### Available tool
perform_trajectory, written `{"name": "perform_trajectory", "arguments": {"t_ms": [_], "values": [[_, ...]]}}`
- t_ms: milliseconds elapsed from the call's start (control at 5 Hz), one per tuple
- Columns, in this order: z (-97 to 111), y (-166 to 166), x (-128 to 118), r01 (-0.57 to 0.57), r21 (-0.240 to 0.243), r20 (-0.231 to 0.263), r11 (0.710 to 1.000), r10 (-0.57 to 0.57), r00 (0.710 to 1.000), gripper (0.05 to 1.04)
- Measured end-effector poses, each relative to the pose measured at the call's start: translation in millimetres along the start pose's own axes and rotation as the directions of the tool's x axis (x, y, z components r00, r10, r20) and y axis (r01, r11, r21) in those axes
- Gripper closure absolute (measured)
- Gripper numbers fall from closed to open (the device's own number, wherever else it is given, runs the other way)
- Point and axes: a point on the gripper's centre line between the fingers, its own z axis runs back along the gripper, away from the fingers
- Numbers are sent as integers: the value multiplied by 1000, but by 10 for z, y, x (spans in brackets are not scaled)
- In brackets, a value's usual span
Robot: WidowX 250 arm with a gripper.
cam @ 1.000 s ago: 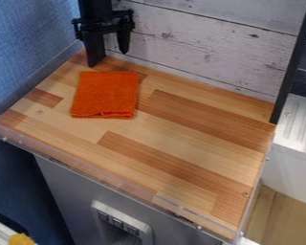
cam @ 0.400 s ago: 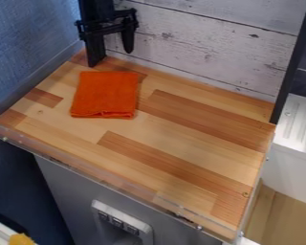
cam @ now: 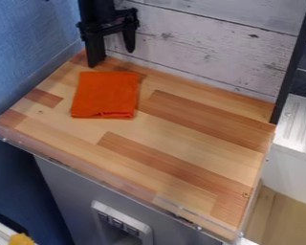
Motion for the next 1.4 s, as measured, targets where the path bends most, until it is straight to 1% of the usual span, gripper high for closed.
{"name": "perform_trajectory", "arguments": {"t_ms": [200,400,800,1000,1200,1400], "values": [[-46,24,16,6,-1,28,1000,-6,1000,85],[-140,75,40,-18,16,62,1000,17,998,85],[-163,151,87,-40,75,110,996,32,993,87],[-157,188,63,-37,117,104,992,25,994,84],[-82,183,65,-41,147,104,988,26,994,84],[-31,205,41,-40,184,71,982,27,997,84]]}}
